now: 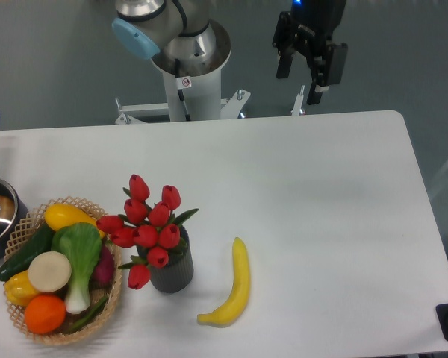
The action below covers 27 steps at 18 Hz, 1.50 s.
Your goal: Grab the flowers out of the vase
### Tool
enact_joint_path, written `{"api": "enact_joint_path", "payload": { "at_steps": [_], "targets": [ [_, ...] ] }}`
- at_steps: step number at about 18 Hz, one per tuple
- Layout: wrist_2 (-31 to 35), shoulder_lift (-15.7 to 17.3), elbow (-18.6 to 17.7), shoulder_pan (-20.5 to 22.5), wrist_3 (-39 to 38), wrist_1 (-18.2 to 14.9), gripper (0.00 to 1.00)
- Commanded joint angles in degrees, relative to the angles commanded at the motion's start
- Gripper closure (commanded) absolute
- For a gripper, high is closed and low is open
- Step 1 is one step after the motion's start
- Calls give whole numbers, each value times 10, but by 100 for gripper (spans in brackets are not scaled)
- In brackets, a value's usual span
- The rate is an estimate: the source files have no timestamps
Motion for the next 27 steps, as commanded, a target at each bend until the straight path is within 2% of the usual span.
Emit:
{"api": "enact_joint_path", "payload": {
  "at_steps": [3, 8, 10, 12, 16, 19, 27],
  "targets": [
    [0, 5, -16, -1, 5, 43, 0],
    [-11, 11, -39, -7, -4, 44, 0],
    [-46, 18, -58, -8, -52, 54, 0],
    [-95, 23, -80, -10, -120, 86, 0],
    [-135, 33, -121, -14, -221, 136, 0],
    [-192, 28, -146, -33, -262, 152, 0],
    [-333, 23, -214, -40, -264, 155, 0]
  ]
}}
